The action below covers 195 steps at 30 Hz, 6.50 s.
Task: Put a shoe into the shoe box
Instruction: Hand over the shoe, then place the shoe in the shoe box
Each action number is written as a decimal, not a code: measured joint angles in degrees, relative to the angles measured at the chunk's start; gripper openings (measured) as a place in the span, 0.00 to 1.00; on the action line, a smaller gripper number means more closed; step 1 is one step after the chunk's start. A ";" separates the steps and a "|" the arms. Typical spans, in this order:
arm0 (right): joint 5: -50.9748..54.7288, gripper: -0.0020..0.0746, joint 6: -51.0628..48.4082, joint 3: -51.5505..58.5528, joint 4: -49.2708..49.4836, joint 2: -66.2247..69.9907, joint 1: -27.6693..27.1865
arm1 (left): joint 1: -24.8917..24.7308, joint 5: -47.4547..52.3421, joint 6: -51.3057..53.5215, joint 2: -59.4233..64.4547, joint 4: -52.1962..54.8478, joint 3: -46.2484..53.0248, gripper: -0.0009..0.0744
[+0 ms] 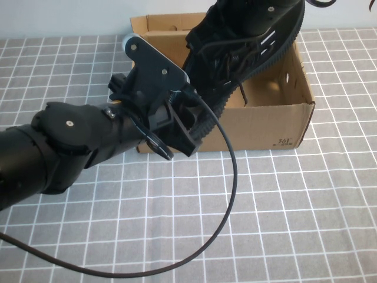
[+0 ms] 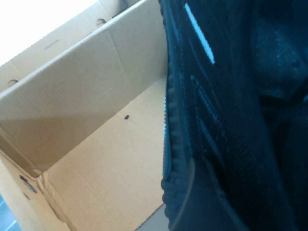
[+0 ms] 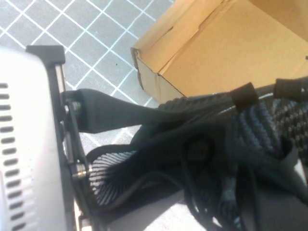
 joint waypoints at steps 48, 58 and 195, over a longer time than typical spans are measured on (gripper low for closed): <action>-1.08 0.27 -1.23 -0.51 -1.32 -1.77 -0.32 | 5.84 19.03 0.10 -5.00 2.69 -6.18 0.05; -1.08 0.35 -1.23 -0.51 -3.32 -4.62 -0.32 | 8.20 24.50 0.59 -5.00 7.52 -11.17 0.04; -0.84 0.01 13.39 35.32 -14.29 -46.06 -0.21 | 21.03 40.61 8.95 48.07 16.80 -63.07 0.28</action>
